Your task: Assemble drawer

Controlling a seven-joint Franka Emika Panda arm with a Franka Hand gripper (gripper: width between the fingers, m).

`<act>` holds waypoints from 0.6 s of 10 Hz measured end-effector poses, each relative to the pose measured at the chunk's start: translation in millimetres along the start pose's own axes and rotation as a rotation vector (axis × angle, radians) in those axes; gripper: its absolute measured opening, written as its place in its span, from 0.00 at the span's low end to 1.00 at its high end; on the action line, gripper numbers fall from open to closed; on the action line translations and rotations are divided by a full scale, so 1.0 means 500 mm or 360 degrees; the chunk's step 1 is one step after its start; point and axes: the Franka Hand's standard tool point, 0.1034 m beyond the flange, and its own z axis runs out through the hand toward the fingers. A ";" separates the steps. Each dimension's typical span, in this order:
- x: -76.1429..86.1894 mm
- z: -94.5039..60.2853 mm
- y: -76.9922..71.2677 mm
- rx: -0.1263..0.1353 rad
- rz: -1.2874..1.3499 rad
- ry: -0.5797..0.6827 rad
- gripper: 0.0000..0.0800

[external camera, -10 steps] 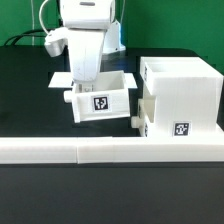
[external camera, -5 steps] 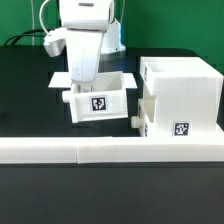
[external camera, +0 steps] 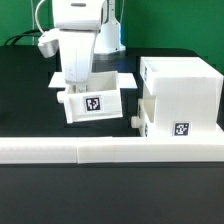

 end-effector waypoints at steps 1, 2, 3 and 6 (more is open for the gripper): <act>0.003 0.000 0.001 -0.0002 0.0020 0.0000 0.06; 0.002 0.001 0.000 -0.0001 0.0022 0.0000 0.06; 0.001 0.001 0.000 0.0000 0.0023 0.0000 0.06; 0.003 0.001 -0.001 0.0000 0.0026 -0.0014 0.06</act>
Offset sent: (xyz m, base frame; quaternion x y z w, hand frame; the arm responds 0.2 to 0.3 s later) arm 0.0000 0.0000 0.0000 0.0000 0.0000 0.0000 1.0000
